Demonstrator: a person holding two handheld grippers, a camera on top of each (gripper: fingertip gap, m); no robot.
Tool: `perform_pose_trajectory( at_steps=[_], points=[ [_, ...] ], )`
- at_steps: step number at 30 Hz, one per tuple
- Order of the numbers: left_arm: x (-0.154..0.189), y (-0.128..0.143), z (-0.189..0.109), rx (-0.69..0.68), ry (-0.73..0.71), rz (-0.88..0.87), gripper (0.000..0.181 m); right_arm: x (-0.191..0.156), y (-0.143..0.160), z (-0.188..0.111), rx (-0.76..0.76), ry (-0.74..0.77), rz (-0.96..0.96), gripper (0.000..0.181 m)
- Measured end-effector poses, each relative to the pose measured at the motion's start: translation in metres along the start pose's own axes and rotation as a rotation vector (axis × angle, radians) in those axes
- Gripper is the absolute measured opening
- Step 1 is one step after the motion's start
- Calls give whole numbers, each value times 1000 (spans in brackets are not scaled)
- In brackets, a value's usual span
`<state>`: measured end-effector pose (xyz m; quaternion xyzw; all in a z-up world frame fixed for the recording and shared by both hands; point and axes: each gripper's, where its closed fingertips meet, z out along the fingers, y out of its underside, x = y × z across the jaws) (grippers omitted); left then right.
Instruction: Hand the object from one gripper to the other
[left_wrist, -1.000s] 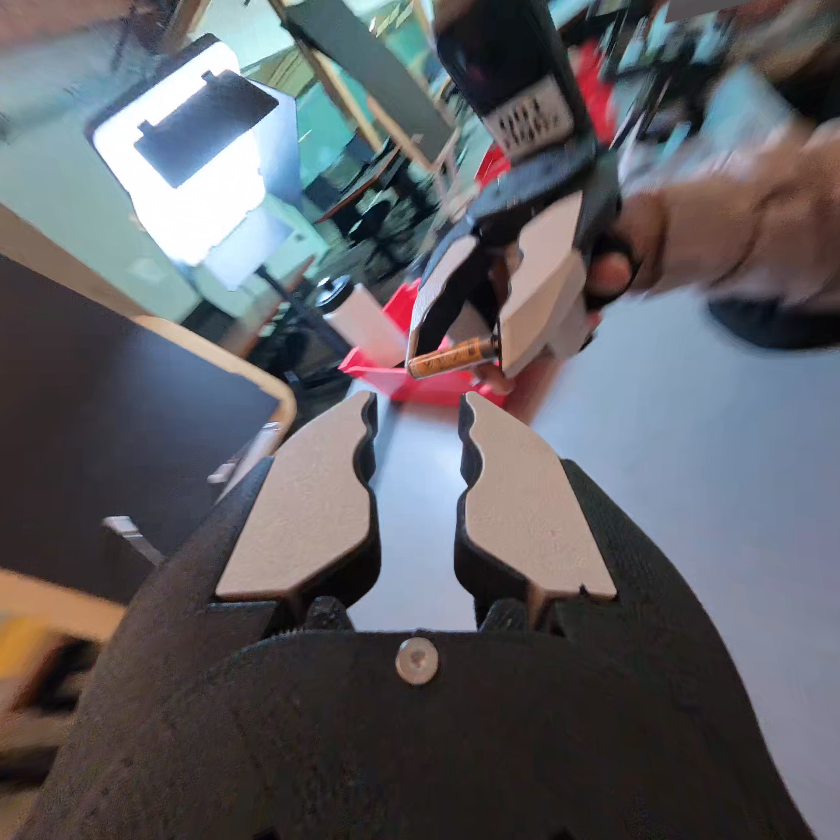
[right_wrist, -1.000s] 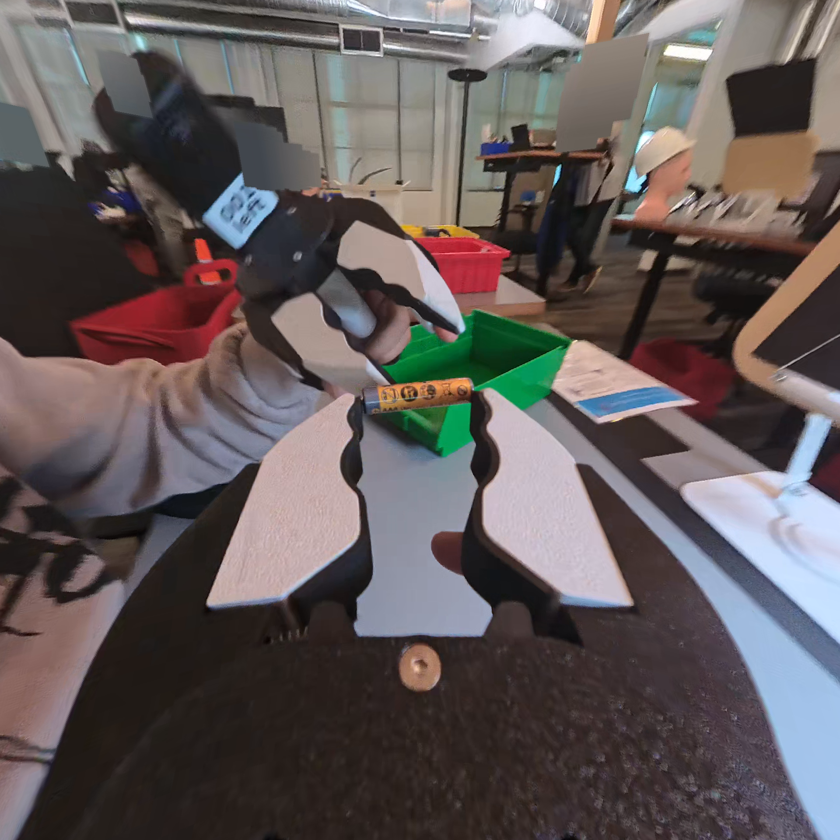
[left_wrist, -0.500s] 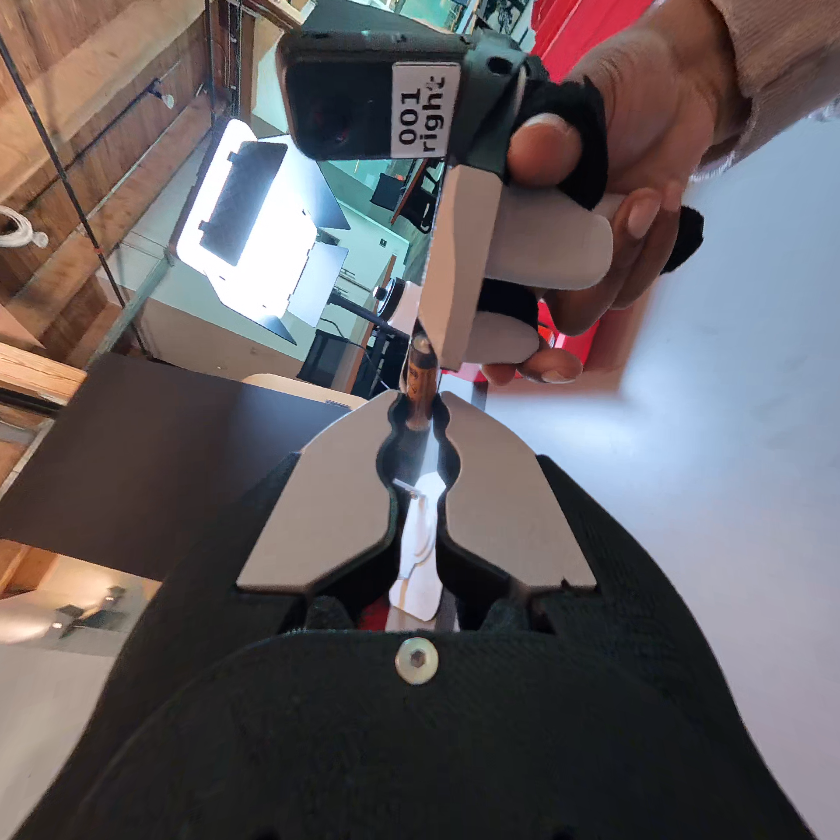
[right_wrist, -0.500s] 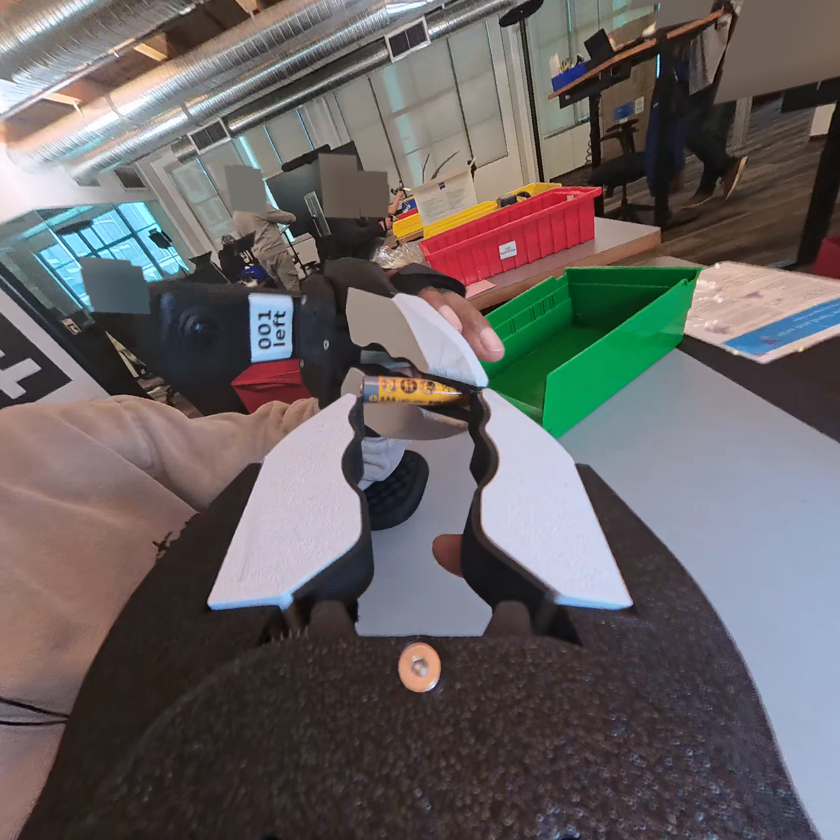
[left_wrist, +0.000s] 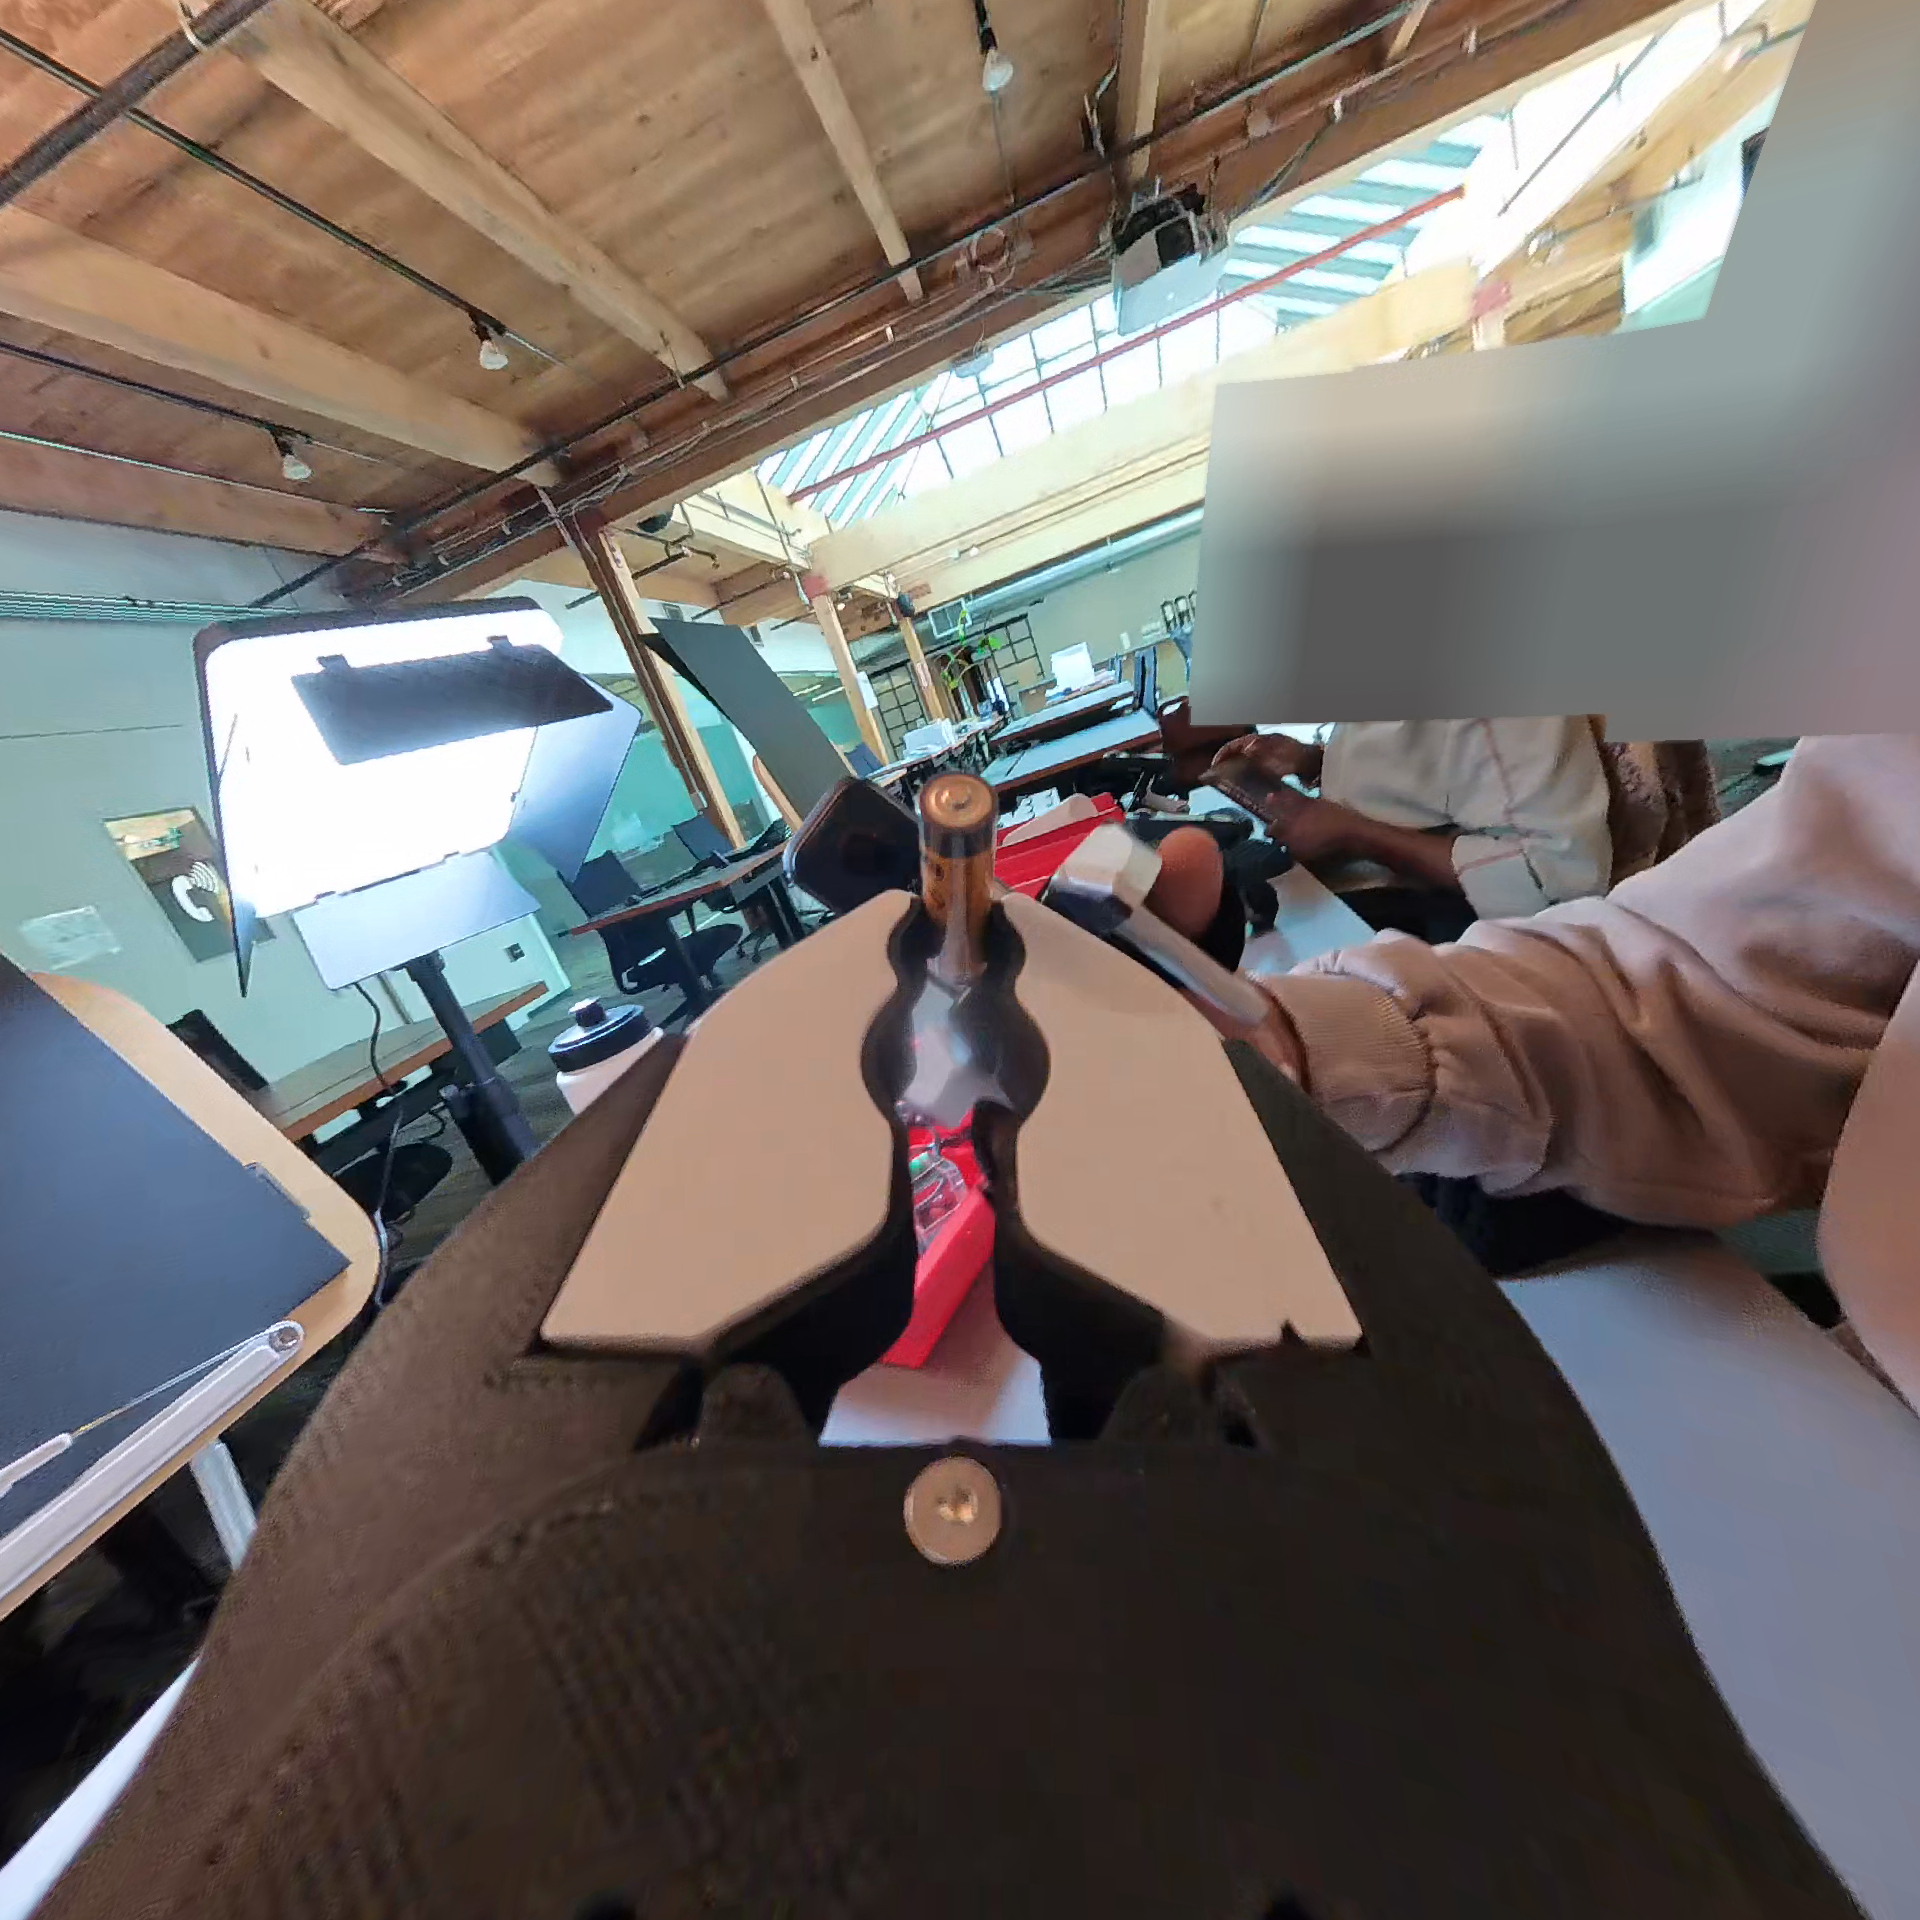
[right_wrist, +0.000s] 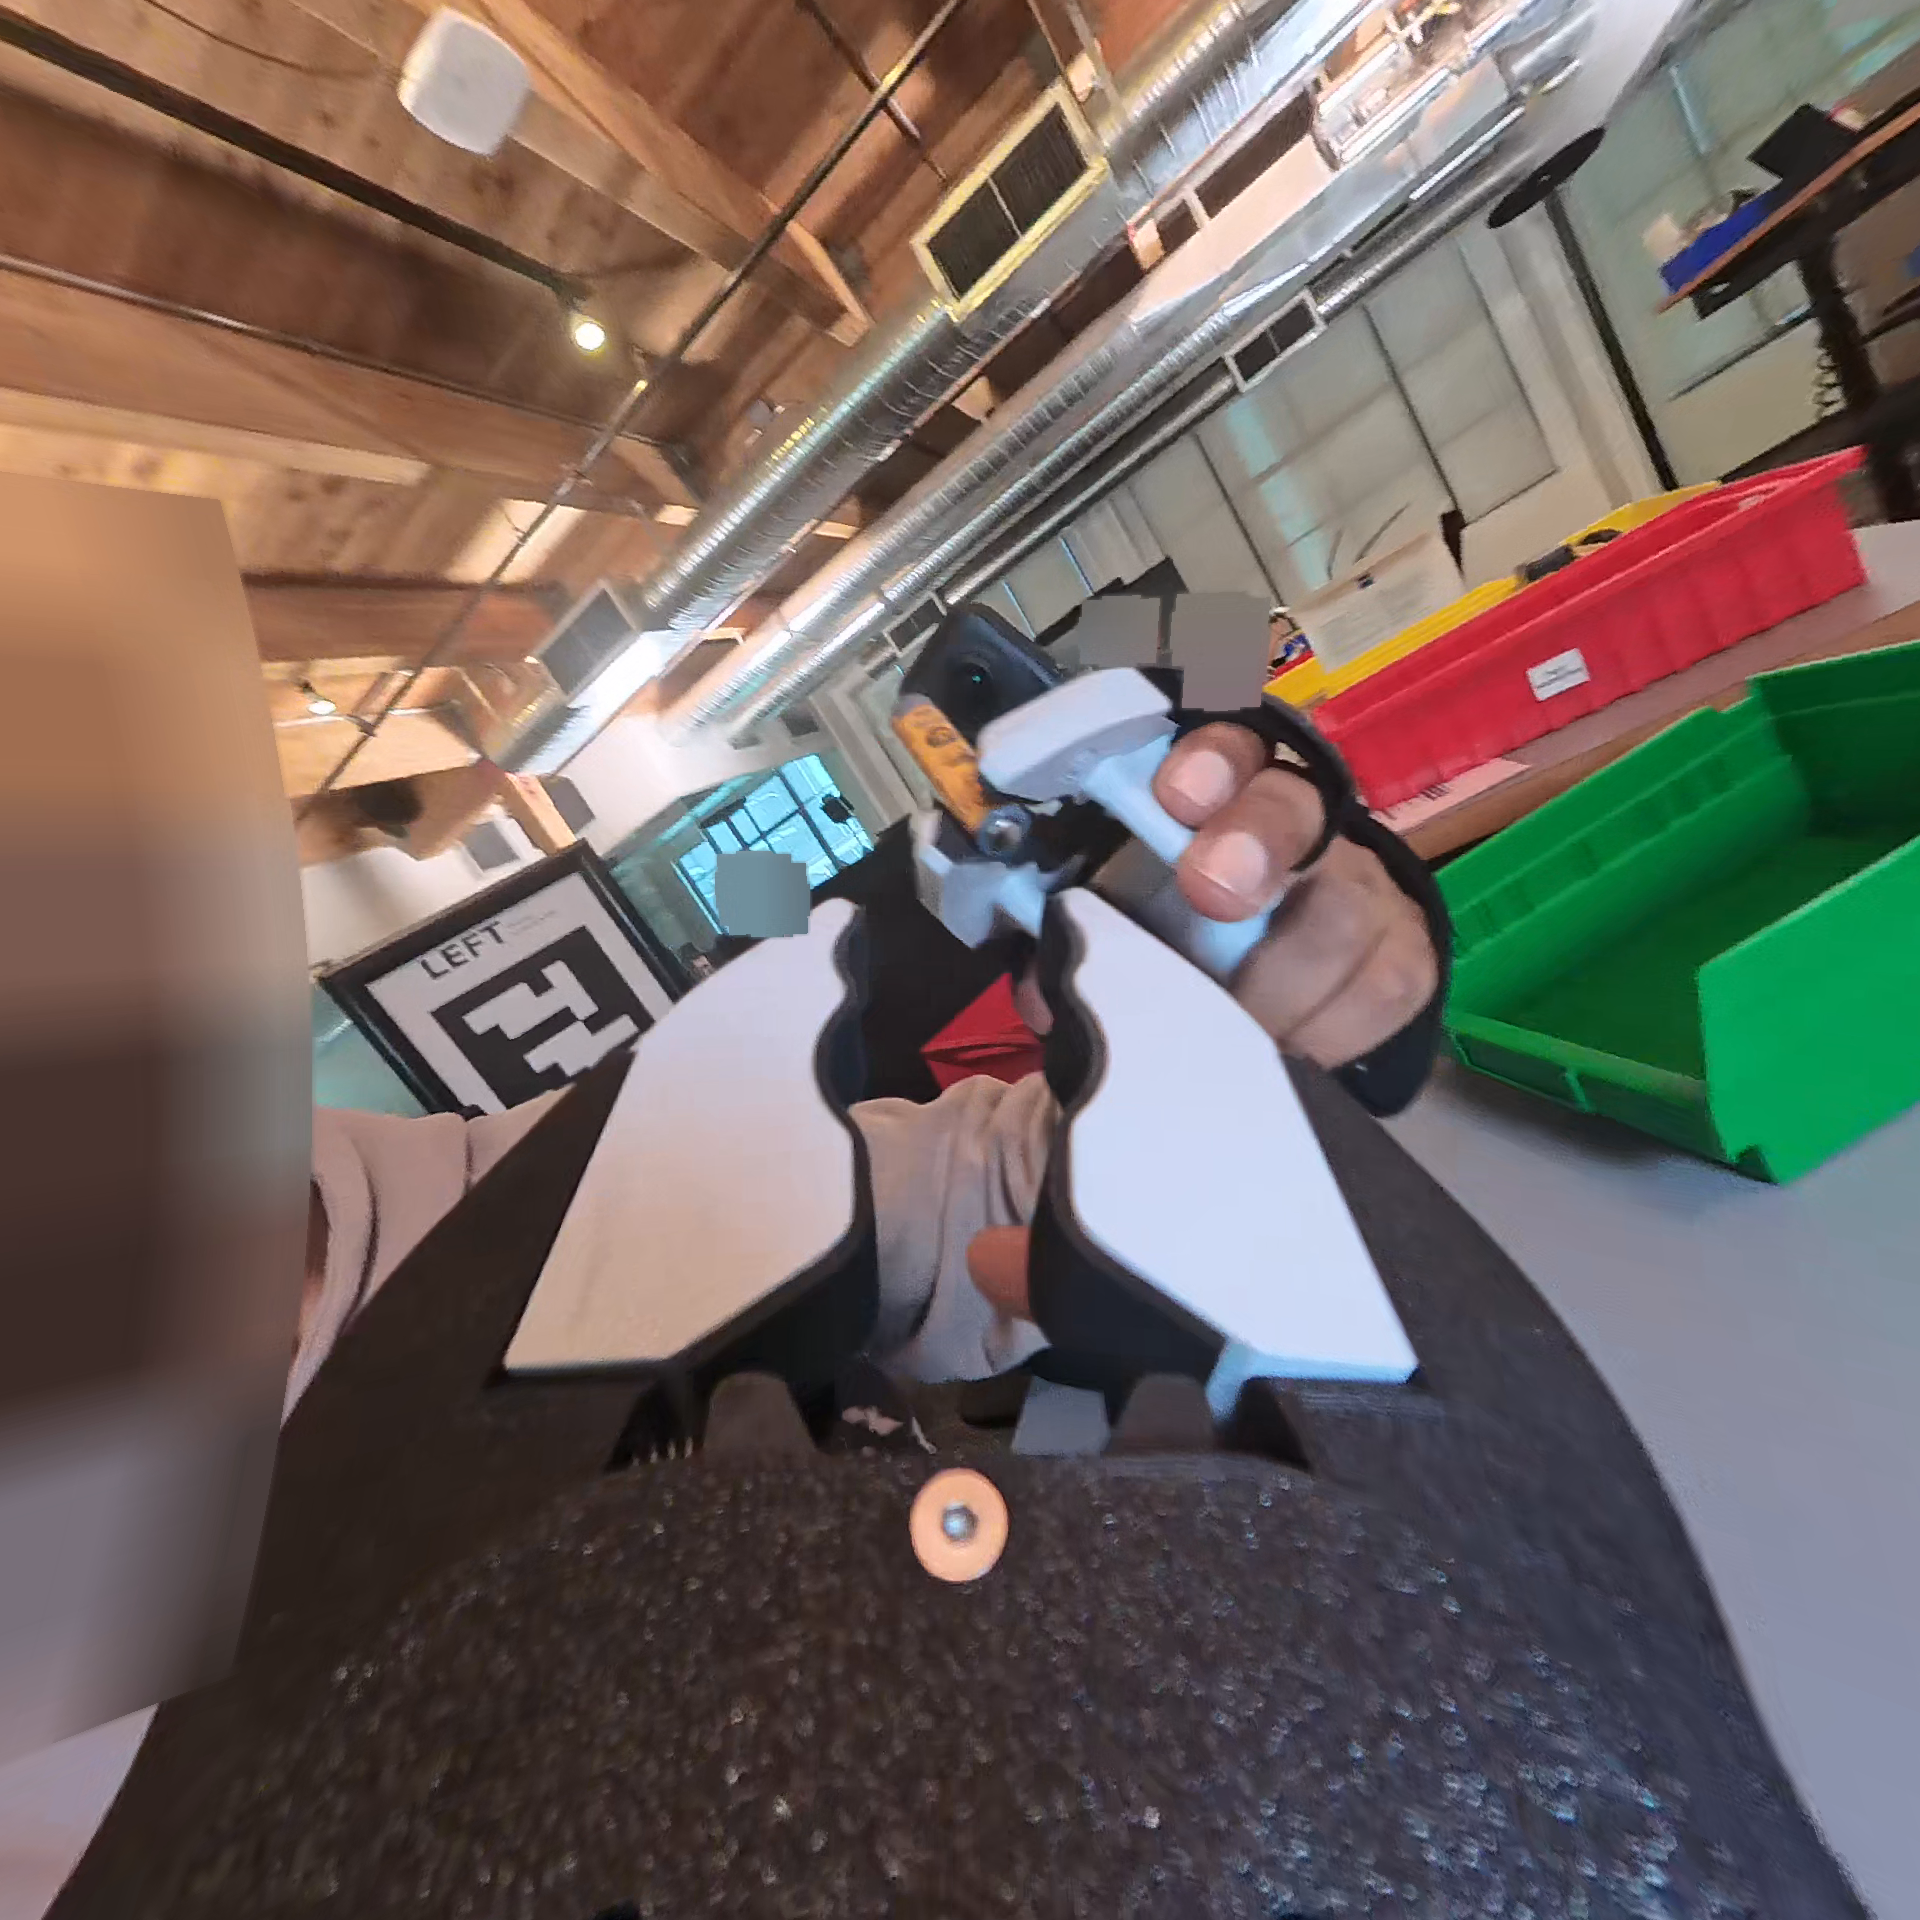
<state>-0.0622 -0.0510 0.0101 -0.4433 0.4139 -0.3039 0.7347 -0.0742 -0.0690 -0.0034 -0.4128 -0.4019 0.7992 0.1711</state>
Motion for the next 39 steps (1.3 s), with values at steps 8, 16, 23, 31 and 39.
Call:
perform_pose_trajectory(
  at_steps=[8, 16, 23, 31, 39],
  points=[
    [-5, 6, -7, -19, 1, 34, 11, -8, -15, -7, 68, 4, -43, 0],
    [-6, -7, -9, 74, 2, -15, 11, 14, -18, -17, 41, 173, -125, 35],
    [-1, 8, -2, 52, 14, 10, 11, 5, -2, 0, -4, 79, -50, 22],
    [0, 6, -4, 82, 25, 29, 11, 8, -8, -2, 62, 36, 49, 26],
    [12, 15, 2, -32, 28, 250, 11, 8, -2, 1, 33, 41, 77, 16]
  ],
)
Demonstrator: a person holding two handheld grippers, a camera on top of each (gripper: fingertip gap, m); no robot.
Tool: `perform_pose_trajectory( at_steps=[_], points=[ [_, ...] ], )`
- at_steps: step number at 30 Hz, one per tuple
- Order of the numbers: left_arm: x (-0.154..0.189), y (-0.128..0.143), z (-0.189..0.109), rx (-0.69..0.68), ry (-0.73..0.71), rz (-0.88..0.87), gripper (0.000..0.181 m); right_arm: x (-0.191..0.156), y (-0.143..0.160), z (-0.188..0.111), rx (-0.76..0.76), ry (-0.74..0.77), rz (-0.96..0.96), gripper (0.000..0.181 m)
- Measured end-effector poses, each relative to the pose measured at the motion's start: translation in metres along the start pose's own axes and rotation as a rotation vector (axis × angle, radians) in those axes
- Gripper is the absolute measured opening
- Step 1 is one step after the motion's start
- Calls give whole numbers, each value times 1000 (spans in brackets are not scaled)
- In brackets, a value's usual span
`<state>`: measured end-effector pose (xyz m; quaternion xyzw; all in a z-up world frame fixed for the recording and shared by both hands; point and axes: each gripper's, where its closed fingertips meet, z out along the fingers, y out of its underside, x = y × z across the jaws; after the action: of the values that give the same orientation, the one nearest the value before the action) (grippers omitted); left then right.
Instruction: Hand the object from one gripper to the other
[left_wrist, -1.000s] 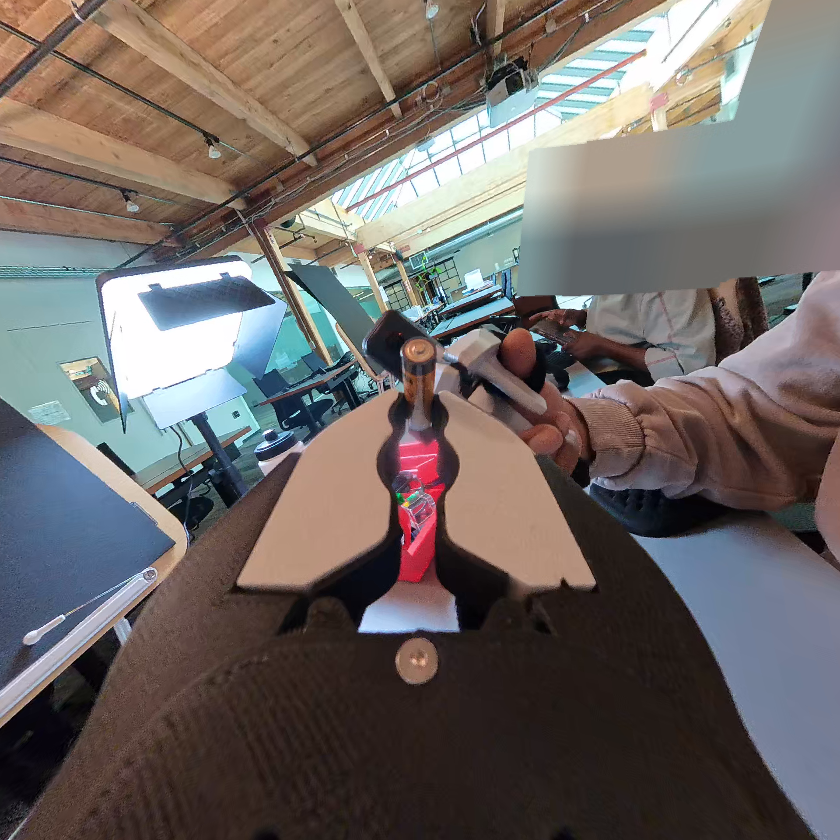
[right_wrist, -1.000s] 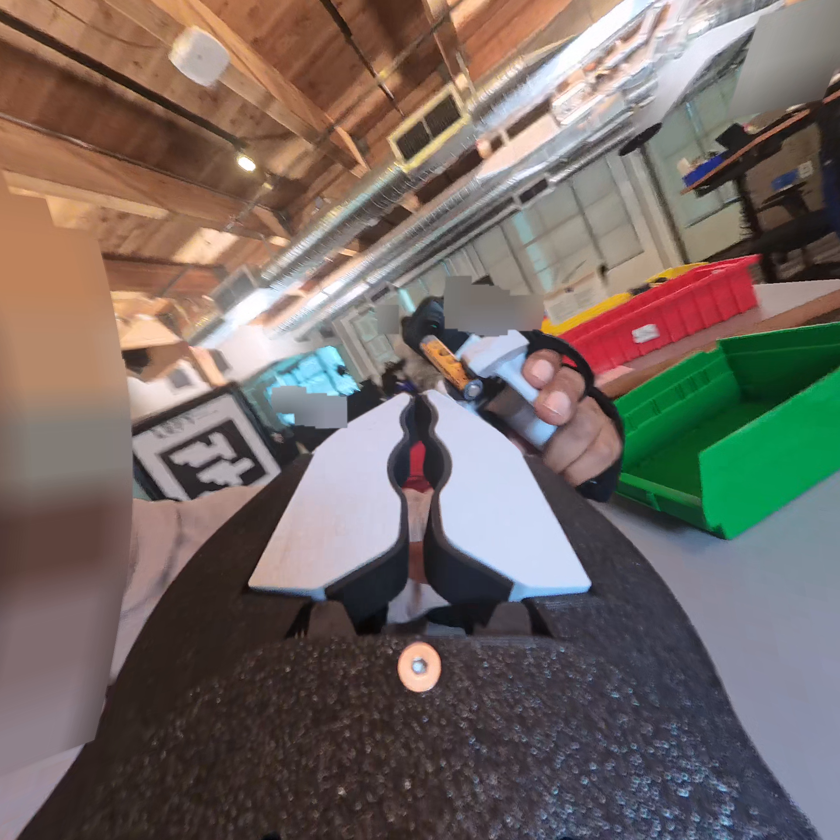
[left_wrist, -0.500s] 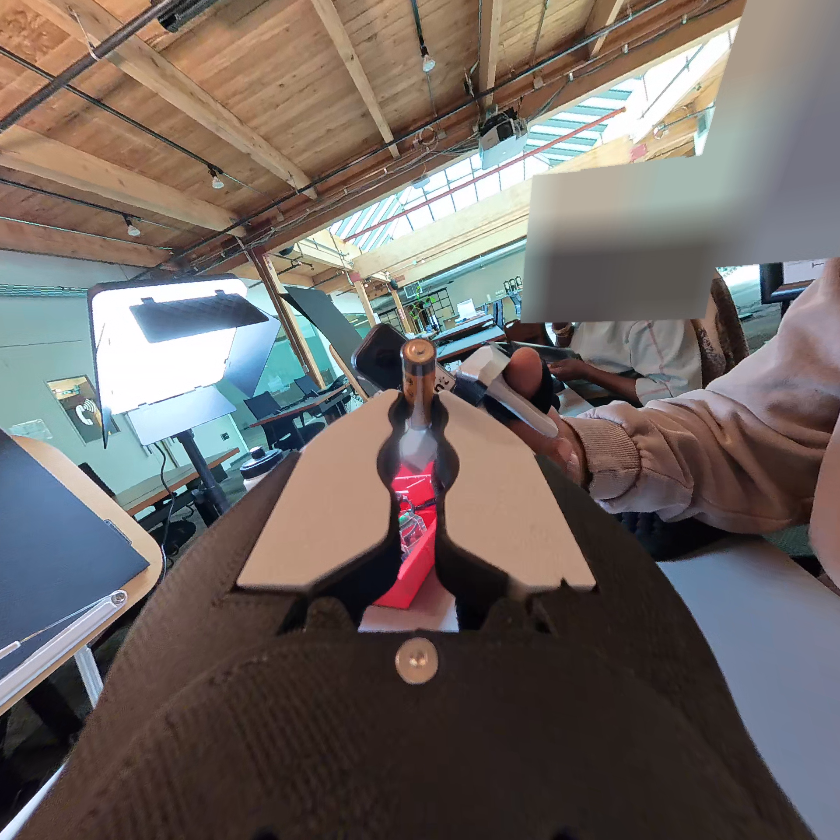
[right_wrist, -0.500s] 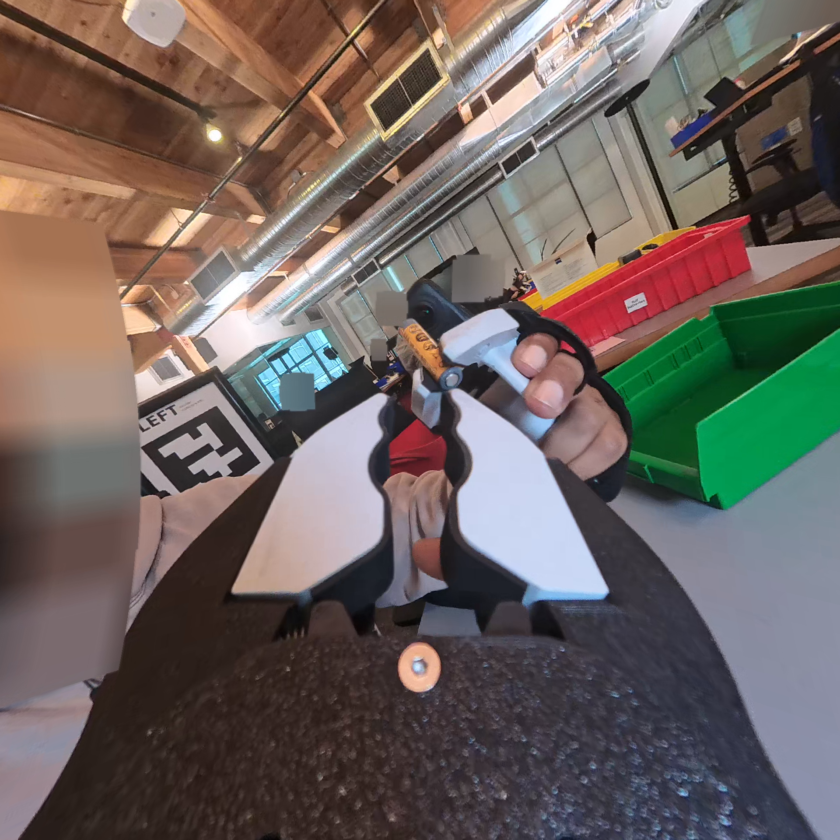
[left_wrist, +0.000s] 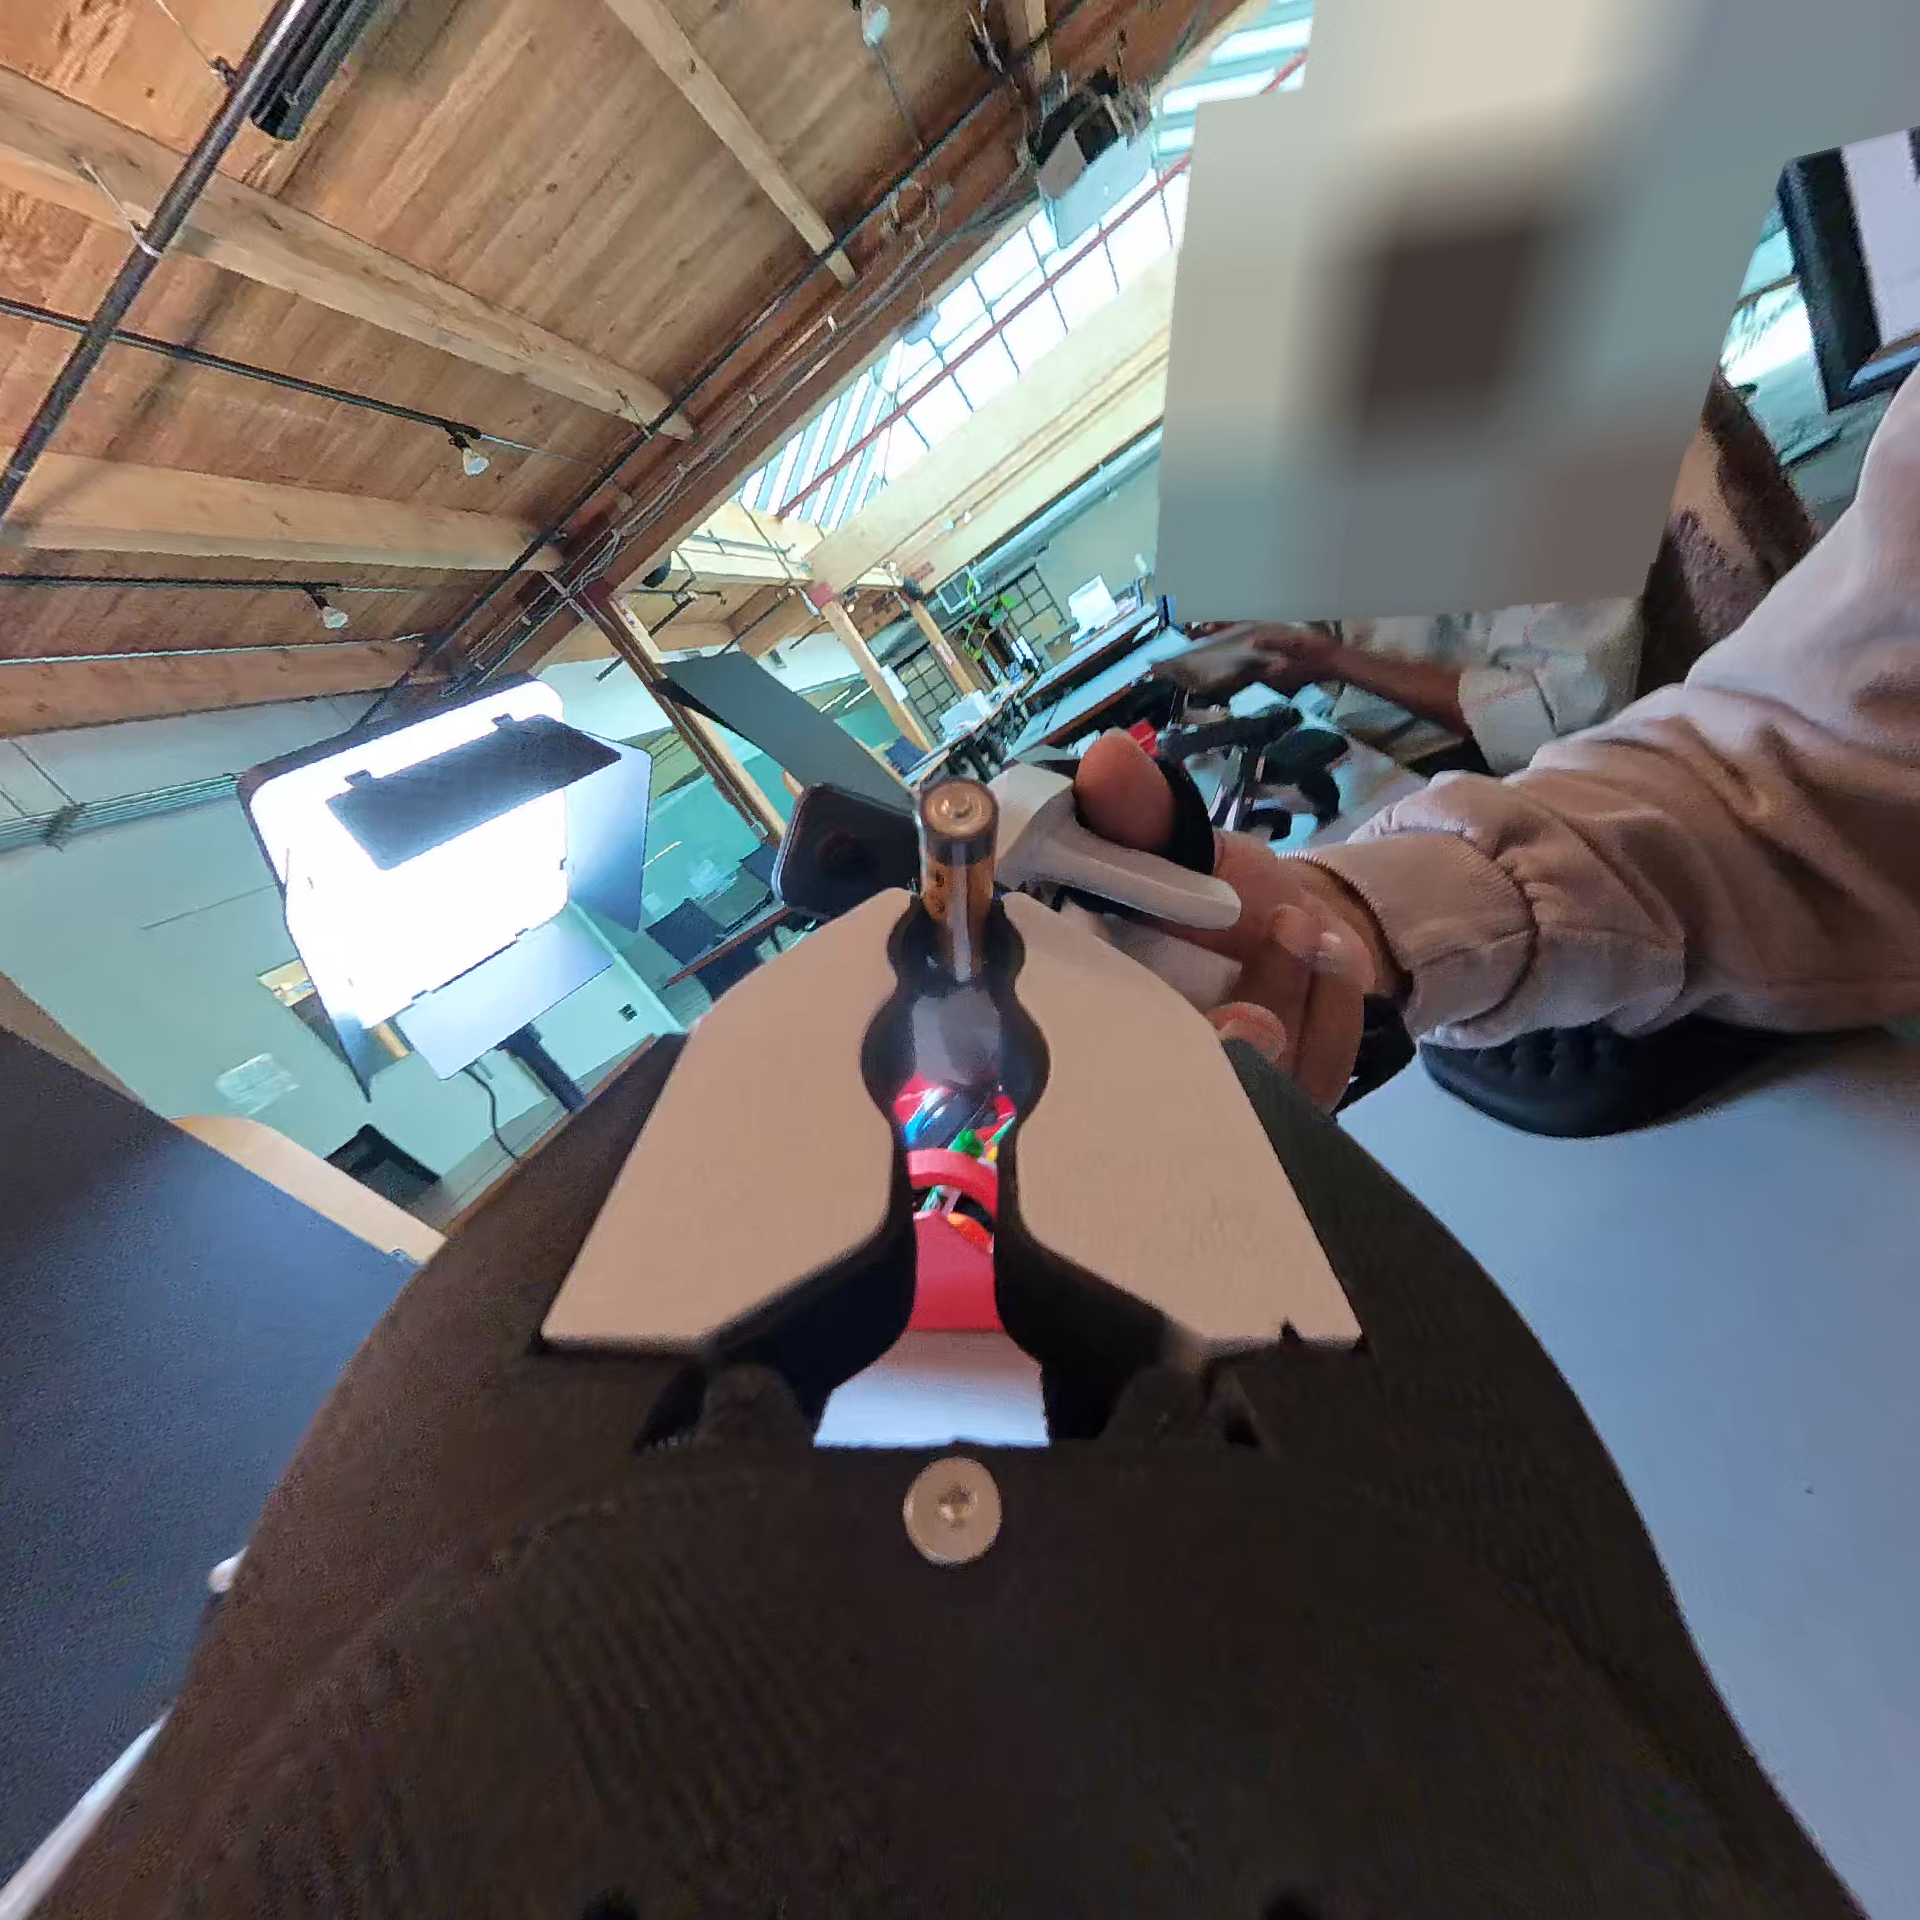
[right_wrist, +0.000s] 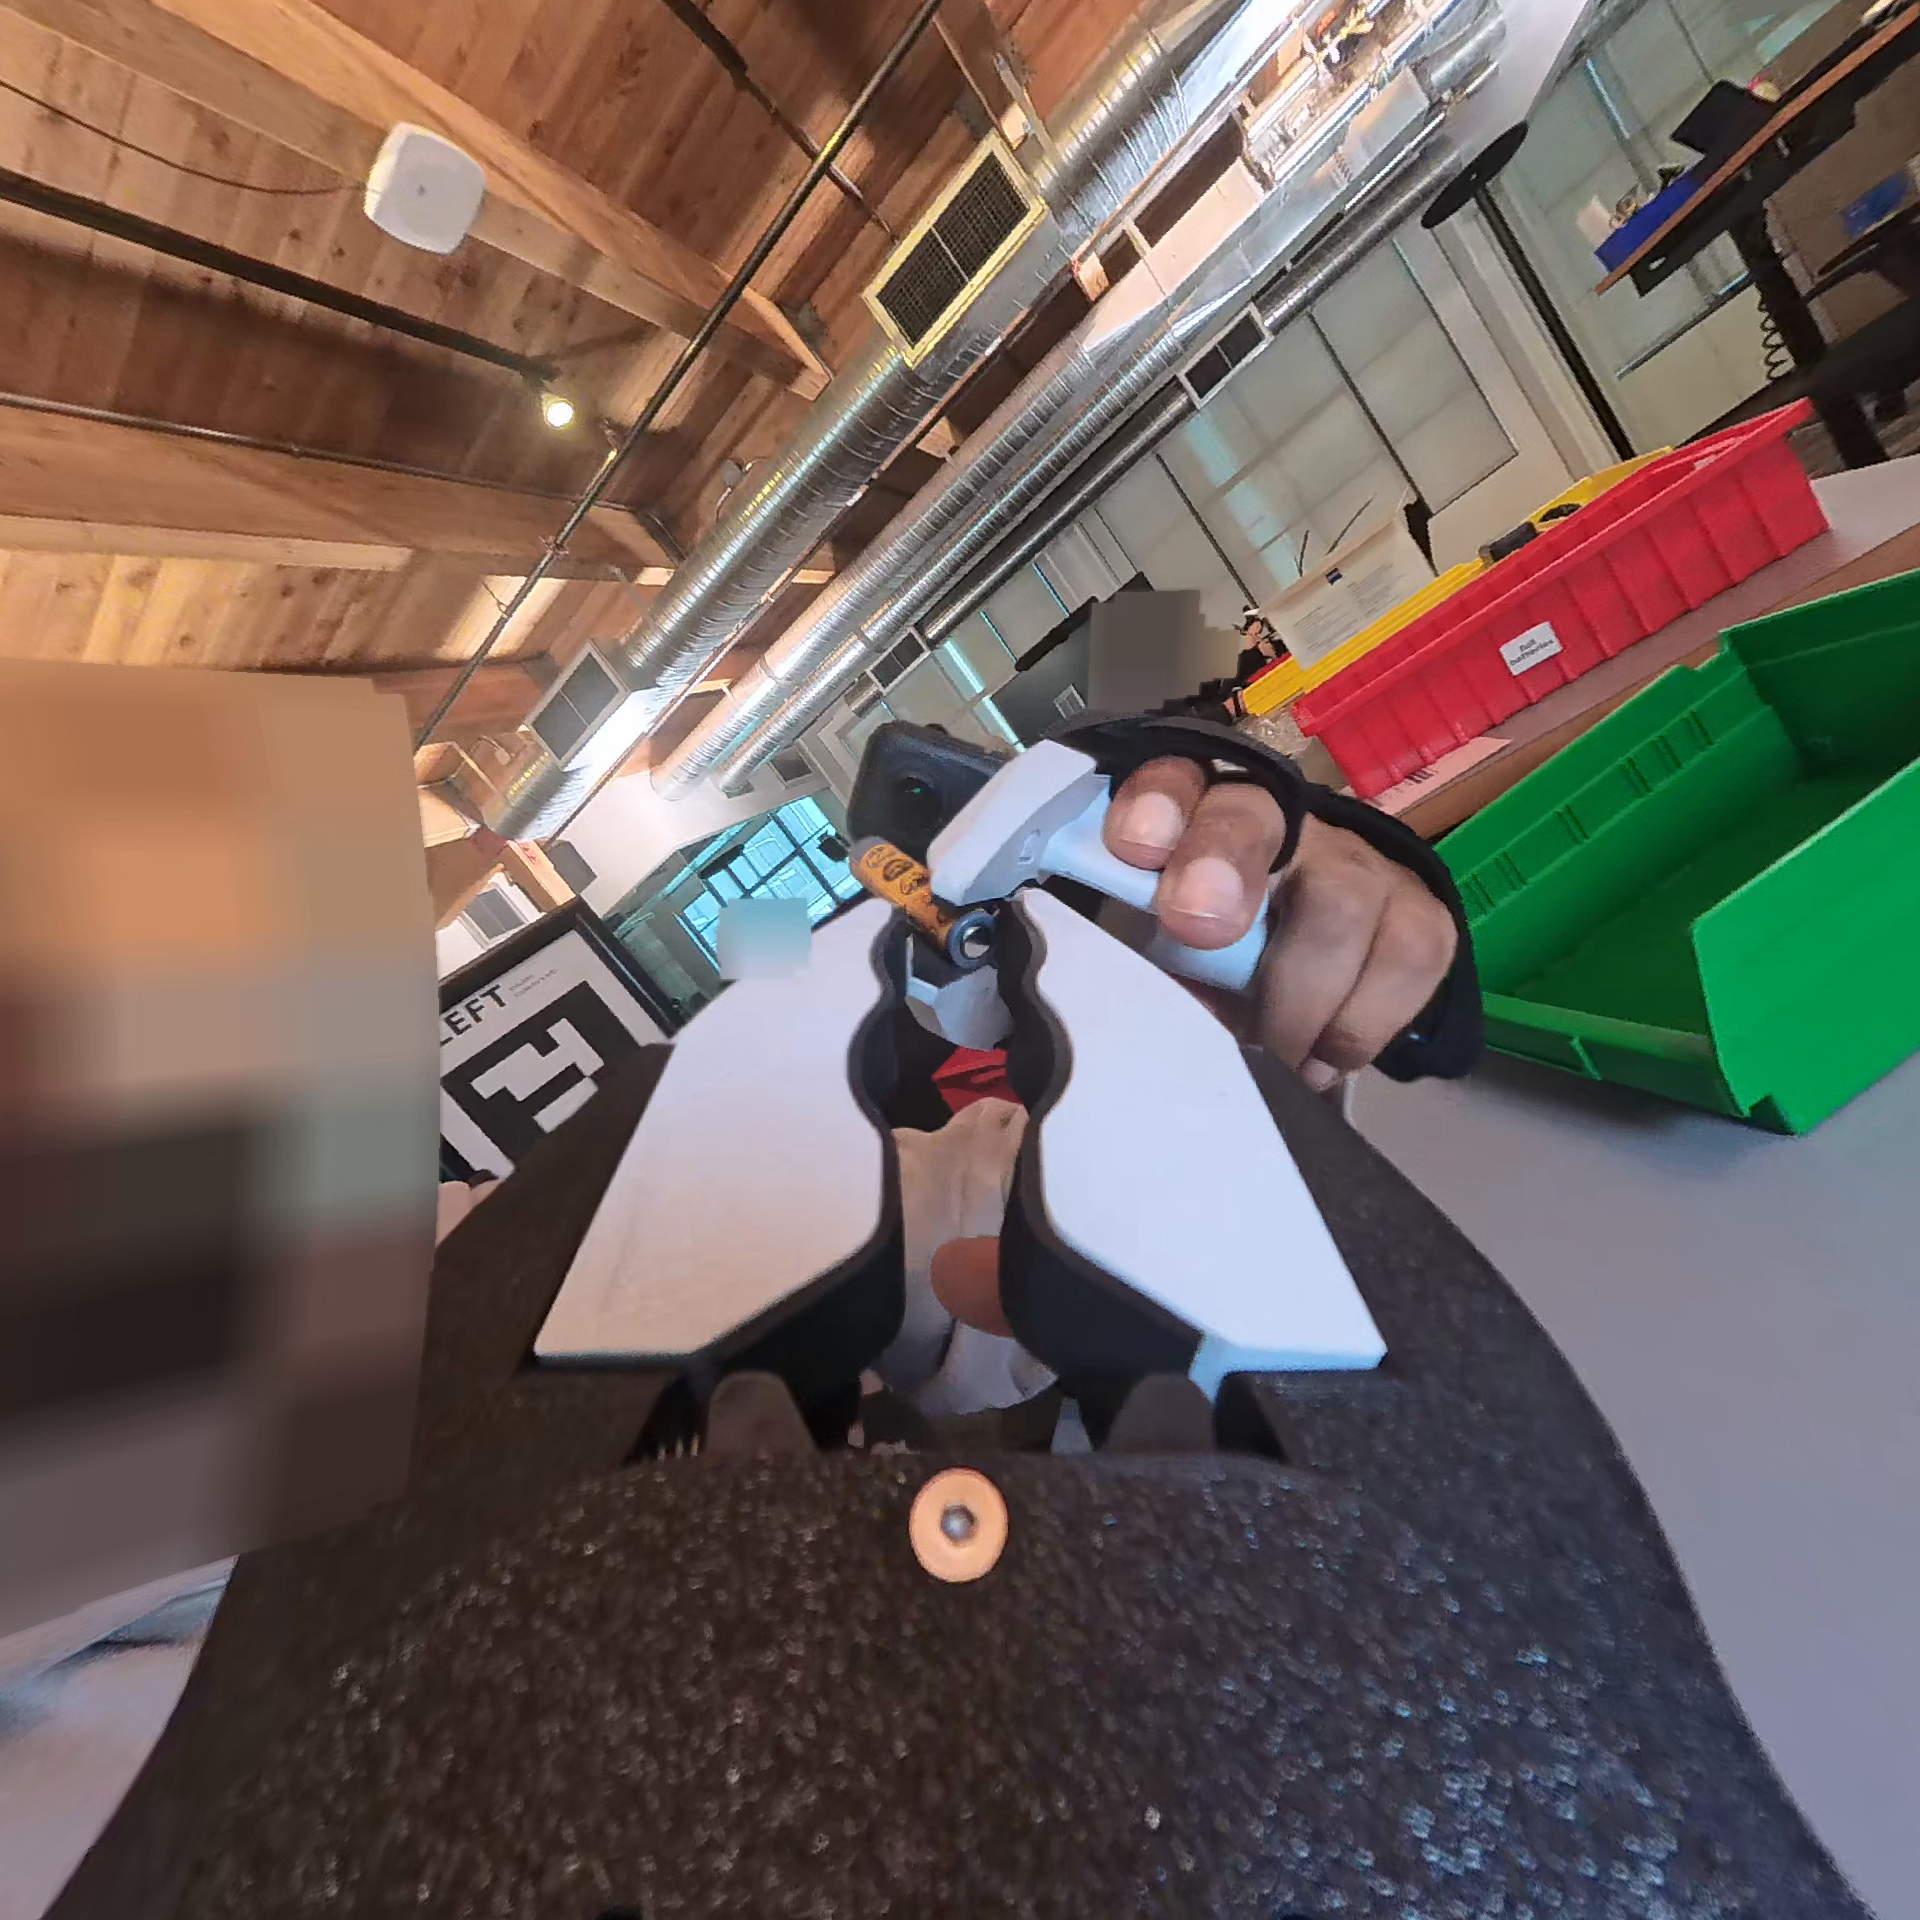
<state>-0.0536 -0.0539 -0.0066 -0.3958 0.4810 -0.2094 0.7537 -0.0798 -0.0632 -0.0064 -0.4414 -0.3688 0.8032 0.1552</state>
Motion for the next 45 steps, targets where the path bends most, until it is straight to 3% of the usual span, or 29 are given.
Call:
perform_pose_trajectory(
  at_steps=[7, 10, 14, 18, 21, 24, 27, 30, 32, 36, 39, 41, 42, 45],
  points=[
    [-8, 11, -2, -153, -26, 6, 13, 11, -9, -8, 4, 118, -129, 10],
    [-22, 18, -9, -255, -68, -21, 24, 22, -28, -28, 9, 313, -303, 10],
    [-34, 39, -17, -520, -152, 123, 26, 43, -35, -52, -178, 686, -680, 10],
    [-22, 66, -11, -711, -132, 226, 26, 48, -12, -41, -350, 780, -790, 10],
    [-17, 78, -9, -759, -112, 253, 10, 54, -6, -40, -413, 855, -860, 11],
    [-21, 60, -4, -615, -143, 170, 10, 31, -16, -29, -251, 691, -802, 13],
    [-29, 26, 0, -308, -168, -48, 11, 15, -34, -34, -59, 487, -521, 27],
    [-30, -11, -2, 47, -126, -251, 11, 17, -34, -36, 35, 286, -247, 28],
    [-28, -19, -4, 161, -105, -294, 10, 13, -26, -24, 54, 107, -74, 32],
    [-20, -13, -1, 195, -92, -248, 10, 0, -9, 0, 34, -88, 38, 32],
    [-14, -16, 0, 217, -68, -225, 10, -3, -8, 3, 51, -84, 28, 27],
    [-14, -15, -1, 191, -65, -184, 10, -4, -11, 1, 58, -70, -7, 24],
    [-13, -16, -2, 179, -56, -162, 11, -7, -17, -2, 95, -88, -20, 11],
    [-10, -11, -4, 124, -27, -119, 11, -8, -21, -7, 86, -72, -58, 8]
  ],
)
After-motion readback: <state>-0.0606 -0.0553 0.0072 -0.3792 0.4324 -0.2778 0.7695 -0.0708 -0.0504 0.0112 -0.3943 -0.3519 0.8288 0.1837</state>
